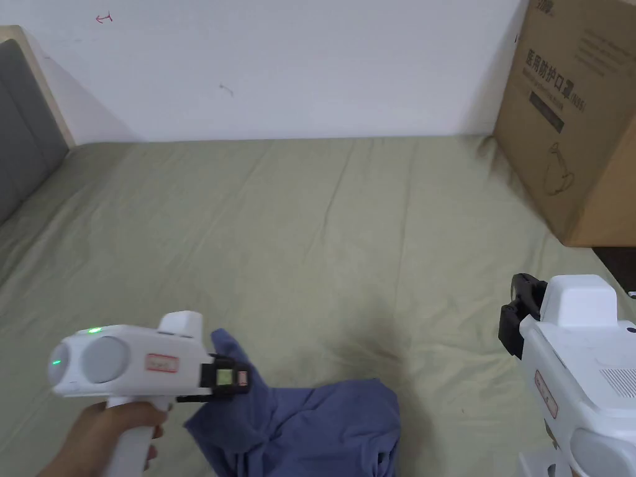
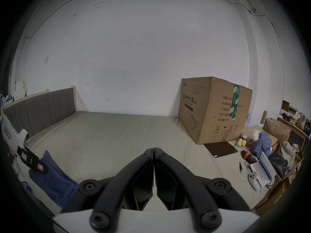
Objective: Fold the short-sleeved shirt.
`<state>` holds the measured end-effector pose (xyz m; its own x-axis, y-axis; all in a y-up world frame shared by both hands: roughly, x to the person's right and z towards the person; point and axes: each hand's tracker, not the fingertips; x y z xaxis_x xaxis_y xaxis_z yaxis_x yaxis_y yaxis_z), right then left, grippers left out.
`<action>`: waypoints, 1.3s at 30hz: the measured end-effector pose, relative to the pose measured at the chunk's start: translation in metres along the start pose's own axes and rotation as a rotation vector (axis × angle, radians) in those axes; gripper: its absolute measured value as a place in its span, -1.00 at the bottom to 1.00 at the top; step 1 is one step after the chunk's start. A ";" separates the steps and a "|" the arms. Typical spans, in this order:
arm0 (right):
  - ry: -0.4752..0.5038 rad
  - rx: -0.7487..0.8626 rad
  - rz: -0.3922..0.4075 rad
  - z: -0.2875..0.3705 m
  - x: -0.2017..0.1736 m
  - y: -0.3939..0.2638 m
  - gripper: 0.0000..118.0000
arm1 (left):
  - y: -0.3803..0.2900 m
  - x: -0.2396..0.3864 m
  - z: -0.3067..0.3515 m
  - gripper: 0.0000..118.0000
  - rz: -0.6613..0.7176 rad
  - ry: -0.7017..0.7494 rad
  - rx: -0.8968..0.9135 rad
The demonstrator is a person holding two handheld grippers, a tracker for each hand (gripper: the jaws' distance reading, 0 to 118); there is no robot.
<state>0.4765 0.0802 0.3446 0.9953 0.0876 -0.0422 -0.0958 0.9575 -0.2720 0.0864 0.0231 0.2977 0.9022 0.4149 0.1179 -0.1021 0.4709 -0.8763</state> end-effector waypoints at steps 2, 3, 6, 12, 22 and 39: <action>-0.006 0.004 -0.002 0.003 0.004 0.000 -1.00 | 0.003 0.024 -0.025 -0.82 -0.037 -0.022 -0.039; -0.009 0.005 -0.003 0.004 0.006 -0.001 -1.00 | 0.005 0.037 -0.038 -0.82 -0.046 -0.019 -0.057; -0.019 0.003 -0.004 0.008 0.012 -0.003 -1.00 | 0.001 0.067 -0.080 -0.82 -0.104 -0.003 -0.121; -0.045 -0.012 0.000 0.011 0.024 -0.010 -1.00 | -0.019 0.102 -0.162 -0.82 -0.095 0.009 -0.226; -0.074 -0.023 0.004 0.015 0.034 -0.011 -1.00 | -0.033 0.128 -0.164 0.61 -0.115 0.002 -0.206; -0.047 0.005 -0.004 0.017 0.022 0.000 -1.00 | -0.050 0.070 -0.078 -0.83 -0.273 0.181 0.339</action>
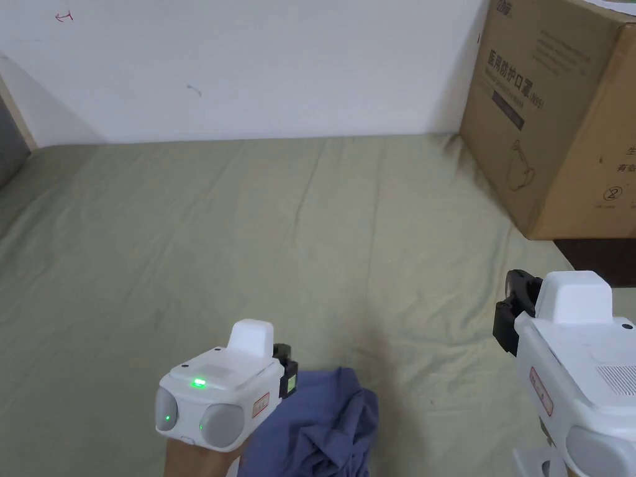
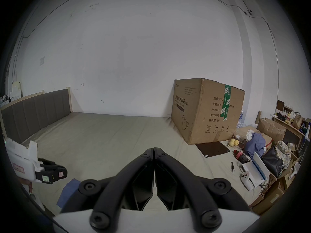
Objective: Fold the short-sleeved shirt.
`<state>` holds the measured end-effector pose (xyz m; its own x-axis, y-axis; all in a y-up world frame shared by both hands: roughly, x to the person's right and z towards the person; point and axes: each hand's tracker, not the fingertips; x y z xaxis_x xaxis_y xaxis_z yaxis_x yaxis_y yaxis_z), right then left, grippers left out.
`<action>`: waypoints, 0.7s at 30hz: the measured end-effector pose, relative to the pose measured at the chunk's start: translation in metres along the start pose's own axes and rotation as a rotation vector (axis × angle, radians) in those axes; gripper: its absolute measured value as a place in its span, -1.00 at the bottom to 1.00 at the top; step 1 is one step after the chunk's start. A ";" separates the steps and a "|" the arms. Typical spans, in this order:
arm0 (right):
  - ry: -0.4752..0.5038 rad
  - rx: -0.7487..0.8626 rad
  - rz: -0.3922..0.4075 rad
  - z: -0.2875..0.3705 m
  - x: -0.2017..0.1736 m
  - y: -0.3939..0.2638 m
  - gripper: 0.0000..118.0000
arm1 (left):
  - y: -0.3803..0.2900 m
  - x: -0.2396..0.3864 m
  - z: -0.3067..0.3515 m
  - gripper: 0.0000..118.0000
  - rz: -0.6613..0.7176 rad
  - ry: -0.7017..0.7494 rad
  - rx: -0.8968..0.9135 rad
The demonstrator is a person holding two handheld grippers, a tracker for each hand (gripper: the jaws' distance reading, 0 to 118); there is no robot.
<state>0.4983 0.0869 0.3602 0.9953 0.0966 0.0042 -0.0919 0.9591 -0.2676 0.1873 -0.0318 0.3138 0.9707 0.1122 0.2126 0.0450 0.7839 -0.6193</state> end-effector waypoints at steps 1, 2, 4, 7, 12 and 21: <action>0.001 -0.002 0.000 0.000 0.000 -0.001 -1.00 | -0.008 -0.001 -0.003 -0.99 -0.012 0.014 -0.009; 0.003 -0.005 0.002 0.000 -0.001 -0.001 -1.00 | -0.016 -0.002 -0.007 -1.00 -0.021 0.008 -0.025; 0.003 -0.010 0.006 0.000 0.000 -0.003 -1.00 | -0.031 0.000 -0.018 -1.00 -0.054 0.011 -0.084; 0.002 -0.017 0.003 0.001 0.001 -0.004 -1.00 | -0.053 0.011 -0.031 -1.00 -0.082 -0.019 -0.128; -0.015 -0.027 0.011 0.001 0.008 -0.006 -1.00 | -0.076 0.045 -0.048 -1.00 -0.121 -0.095 -0.191; -0.045 -0.051 0.013 0.000 0.019 -0.013 -1.00 | -0.093 0.091 -0.079 -1.00 -0.205 -0.083 -0.230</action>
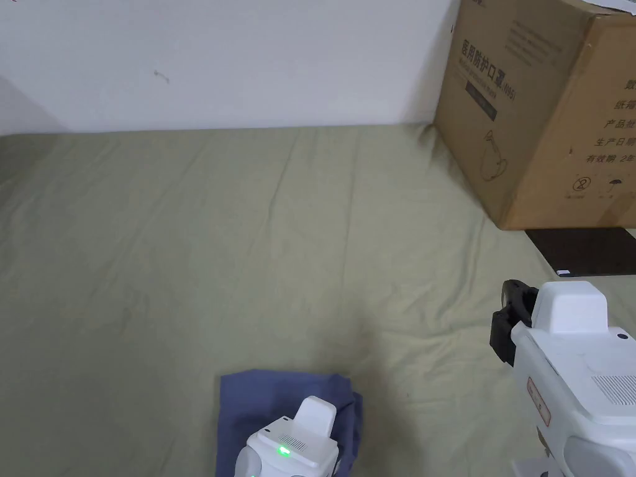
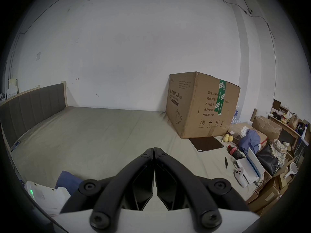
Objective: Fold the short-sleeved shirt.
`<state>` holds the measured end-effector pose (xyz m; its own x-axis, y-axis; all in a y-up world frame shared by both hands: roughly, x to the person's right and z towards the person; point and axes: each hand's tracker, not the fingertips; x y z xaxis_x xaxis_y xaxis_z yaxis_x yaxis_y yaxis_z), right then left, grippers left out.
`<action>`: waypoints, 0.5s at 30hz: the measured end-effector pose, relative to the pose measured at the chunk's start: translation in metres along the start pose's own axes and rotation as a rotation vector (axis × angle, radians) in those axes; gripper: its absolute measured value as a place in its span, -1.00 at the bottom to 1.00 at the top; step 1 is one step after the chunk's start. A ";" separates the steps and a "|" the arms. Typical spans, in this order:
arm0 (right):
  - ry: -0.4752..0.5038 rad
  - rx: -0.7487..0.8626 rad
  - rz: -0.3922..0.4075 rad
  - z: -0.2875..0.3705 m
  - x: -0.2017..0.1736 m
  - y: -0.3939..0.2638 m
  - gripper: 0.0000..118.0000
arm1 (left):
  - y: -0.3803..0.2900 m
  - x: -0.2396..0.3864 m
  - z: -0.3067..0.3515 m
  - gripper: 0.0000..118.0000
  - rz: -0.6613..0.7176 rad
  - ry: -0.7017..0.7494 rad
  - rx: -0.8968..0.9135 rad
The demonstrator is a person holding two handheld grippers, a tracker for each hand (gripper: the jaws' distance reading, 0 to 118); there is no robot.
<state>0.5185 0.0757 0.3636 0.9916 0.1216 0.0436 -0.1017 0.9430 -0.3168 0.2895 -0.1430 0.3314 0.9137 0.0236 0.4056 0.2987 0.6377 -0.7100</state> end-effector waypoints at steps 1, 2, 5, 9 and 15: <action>-0.001 -0.002 -0.001 0.000 0.001 -0.001 -1.00 | 0.000 0.001 -0.002 -1.00 0.001 0.004 -0.003; -0.001 -0.004 -0.004 0.000 0.001 -0.001 -1.00 | 0.000 0.001 -0.004 -1.00 0.007 0.011 -0.001; 0.001 -0.006 -0.012 0.000 0.000 -0.002 -1.00 | 0.002 0.000 0.004 -1.00 0.009 0.011 0.000; 0.018 0.008 -0.012 0.004 -0.007 0.003 -1.00 | 0.019 -0.015 0.043 -1.00 0.135 -0.049 0.129; 0.058 0.058 -0.017 0.011 -0.024 0.019 -1.00 | 0.064 -0.048 0.126 -1.00 0.137 -0.016 0.369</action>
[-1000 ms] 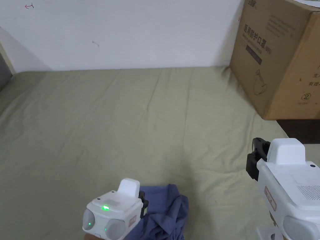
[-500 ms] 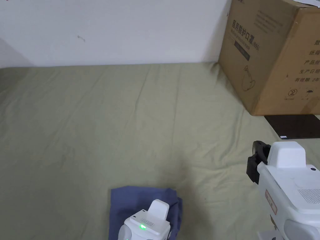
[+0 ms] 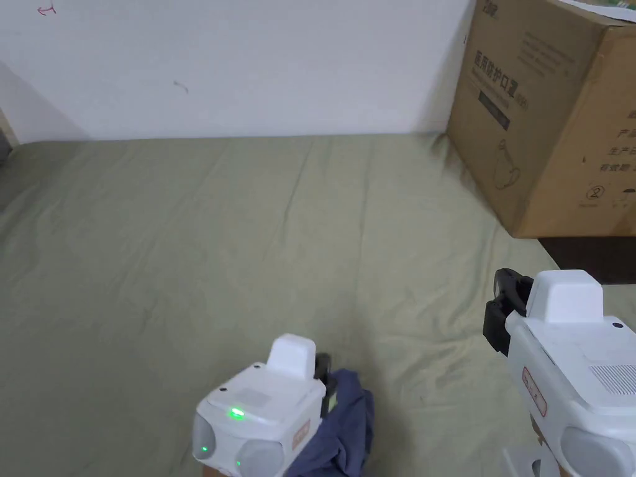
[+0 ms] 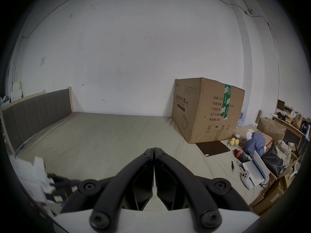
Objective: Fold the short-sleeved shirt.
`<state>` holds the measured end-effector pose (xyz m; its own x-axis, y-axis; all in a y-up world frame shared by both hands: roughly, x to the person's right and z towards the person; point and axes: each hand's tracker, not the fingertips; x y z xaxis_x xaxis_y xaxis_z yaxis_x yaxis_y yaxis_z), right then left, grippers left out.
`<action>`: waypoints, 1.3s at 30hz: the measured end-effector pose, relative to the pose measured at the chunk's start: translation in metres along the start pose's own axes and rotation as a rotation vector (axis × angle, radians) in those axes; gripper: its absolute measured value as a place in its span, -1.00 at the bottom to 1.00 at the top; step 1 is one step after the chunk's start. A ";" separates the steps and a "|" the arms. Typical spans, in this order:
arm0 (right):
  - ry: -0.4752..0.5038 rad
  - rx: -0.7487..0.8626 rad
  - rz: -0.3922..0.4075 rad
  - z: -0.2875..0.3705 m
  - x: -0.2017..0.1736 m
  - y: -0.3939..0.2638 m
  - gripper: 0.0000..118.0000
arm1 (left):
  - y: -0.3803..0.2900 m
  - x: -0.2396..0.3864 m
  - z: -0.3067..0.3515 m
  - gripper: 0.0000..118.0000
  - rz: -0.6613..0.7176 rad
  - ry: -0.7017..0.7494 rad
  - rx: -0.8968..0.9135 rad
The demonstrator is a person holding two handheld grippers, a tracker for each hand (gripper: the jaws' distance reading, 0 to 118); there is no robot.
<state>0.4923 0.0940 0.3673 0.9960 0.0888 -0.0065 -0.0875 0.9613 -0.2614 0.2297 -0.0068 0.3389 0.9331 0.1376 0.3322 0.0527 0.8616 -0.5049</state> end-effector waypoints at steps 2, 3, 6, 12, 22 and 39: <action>0.017 0.020 -0.006 0.003 -0.007 0.007 -1.00 | 0.022 -0.011 0.020 -1.00 -0.001 0.027 0.085; 0.025 0.029 -0.009 0.004 -0.011 0.010 -1.00 | 0.034 -0.017 0.030 -1.00 -0.004 0.046 0.123; 0.046 0.058 -0.013 0.008 -0.022 0.019 -1.00 | 0.058 -0.037 0.057 -1.00 -0.013 0.107 0.231; 0.072 0.108 -0.017 0.010 -0.039 0.030 -1.00 | 0.083 -0.070 0.092 -1.00 -0.060 0.261 0.370; 0.083 0.149 -0.001 0.011 -0.056 0.031 -1.00 | 0.077 -0.108 0.115 -1.00 -0.025 0.414 0.463; 0.192 -0.145 -0.035 -0.054 -0.128 -0.083 -1.00 | 0.062 -0.134 0.122 -1.00 0.034 0.426 0.429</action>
<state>0.3729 -0.0108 0.3379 0.9845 -0.0086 -0.1750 -0.0631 0.9143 -0.4000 0.0642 0.0873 0.3603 0.9968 0.0368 -0.0715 -0.0448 0.9925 -0.1139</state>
